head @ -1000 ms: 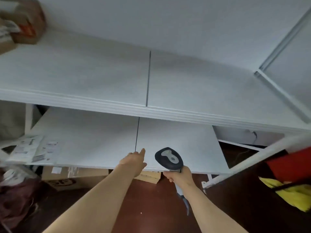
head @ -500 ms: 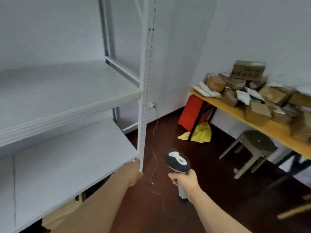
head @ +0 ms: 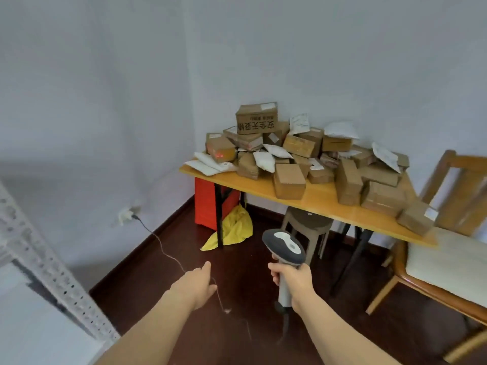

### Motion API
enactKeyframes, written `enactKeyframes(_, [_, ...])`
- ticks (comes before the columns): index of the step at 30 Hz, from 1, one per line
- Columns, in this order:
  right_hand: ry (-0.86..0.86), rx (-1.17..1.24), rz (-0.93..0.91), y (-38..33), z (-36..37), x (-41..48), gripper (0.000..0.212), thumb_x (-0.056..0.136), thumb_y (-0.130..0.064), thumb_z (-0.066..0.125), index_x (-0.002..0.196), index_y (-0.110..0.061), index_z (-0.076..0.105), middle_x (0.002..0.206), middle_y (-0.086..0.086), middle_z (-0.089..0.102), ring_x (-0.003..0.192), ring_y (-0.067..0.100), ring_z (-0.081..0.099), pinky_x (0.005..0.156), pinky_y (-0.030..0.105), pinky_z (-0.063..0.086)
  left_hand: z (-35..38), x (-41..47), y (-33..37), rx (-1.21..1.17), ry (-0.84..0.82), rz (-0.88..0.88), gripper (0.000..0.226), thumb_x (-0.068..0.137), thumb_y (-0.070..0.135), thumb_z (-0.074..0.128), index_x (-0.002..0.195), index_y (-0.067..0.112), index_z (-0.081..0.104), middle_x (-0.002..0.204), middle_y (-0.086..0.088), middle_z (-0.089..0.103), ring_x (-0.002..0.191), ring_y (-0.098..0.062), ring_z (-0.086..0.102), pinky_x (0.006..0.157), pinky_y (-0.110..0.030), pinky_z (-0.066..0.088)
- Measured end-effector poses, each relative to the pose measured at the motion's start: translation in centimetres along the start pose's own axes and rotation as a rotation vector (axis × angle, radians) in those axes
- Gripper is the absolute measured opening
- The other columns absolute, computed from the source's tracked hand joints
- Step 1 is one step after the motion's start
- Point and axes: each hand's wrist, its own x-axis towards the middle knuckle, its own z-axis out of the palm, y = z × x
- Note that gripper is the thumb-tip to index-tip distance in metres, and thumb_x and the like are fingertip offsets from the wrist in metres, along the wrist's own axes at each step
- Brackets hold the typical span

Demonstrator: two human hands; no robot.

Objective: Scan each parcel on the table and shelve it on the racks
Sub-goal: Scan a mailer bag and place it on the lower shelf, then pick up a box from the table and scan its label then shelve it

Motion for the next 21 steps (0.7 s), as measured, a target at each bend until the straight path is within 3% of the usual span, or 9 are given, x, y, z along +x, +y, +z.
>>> enactKeyframes(6, [0.062,0.001,-0.066,-6.8,-0.5,10.9,0.007,0.079,0.004,0.072,0.082,0.003,0.066,0.061,0.013,0.064,0.051,0.021,0.056,0.056,0.033,0.047,-4.8,13.9,4.4,-0.041,0.000,0.103,0.063,0.099,0.037,0.044,0.151,0.014,0.017,0.142,-0.011,0.046,0.130,-0.028,0.046,0.104,-0.037,0.039])
enactKeyframes(13, [0.144,0.091,-0.094,-13.4,-2.6,21.0,0.010,0.081,0.009,0.069,0.079,0.001,0.062,0.062,0.010,0.060,0.049,0.019,0.053,0.047,0.029,0.045,-9.9,27.4,10.5,-0.120,-0.008,0.177,0.060,0.100,0.038,0.042,0.151,0.011,0.022,0.147,-0.010,0.043,0.134,-0.025,0.042,0.108,-0.034,0.035])
enactKeyframes(17, [0.177,0.062,-0.047,-15.2,-4.6,26.9,0.008,0.082,0.007,0.067,0.083,0.000,0.062,0.059,0.011,0.057,0.051,0.021,0.050,0.053,0.033,0.043,-11.0,33.1,14.5,-0.218,-0.038,0.135,0.061,0.100,0.038,0.043,0.150,0.009,0.024,0.150,-0.010,0.038,0.136,-0.025,0.039,0.109,-0.033,0.033])
enactKeyframes(21, [0.212,-0.005,-0.032,-16.4,-6.0,34.6,0.009,0.079,0.004,0.070,0.080,-0.003,0.064,0.070,0.010,0.059,0.065,0.023,0.053,0.064,0.037,0.044,-11.1,38.1,18.2,-0.388,-0.036,0.073,0.055,0.100,0.036,0.044,0.147,0.010,0.031,0.140,-0.011,0.048,0.128,-0.026,0.047,0.102,-0.032,0.039])
